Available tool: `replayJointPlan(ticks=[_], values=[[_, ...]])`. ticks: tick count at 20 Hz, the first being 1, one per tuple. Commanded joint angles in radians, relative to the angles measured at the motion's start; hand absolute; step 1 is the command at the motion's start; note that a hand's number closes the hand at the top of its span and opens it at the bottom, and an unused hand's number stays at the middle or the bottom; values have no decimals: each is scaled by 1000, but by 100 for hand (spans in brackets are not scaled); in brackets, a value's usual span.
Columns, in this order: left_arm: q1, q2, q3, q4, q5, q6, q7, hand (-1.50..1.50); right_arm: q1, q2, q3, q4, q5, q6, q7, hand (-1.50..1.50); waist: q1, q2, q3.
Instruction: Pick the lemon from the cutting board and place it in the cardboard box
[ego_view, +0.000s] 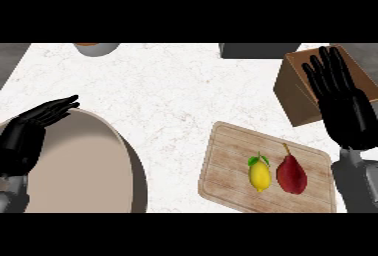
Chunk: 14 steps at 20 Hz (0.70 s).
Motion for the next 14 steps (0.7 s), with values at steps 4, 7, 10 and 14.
replayJointPlan(ticks=[4,7,10,14], values=[[-27,56,-46,-1,-76,-49,-28,0,59,-182,-41,-252,193,-129,108,-150,-65,-24,17],[-17,82,-78,-23,-71,-87,-13,0,121,-430,-45,-194,421,-74,167,-150,-119,-22,5],[-32,54,-152,-60,-110,-95,-8,0,272,-393,-81,-318,447,-136,159,-150,-75,-17,21],[-70,28,-161,19,-126,-121,-44,0,367,-413,-6,-440,617,-132,74,-150,-43,-7,20]])
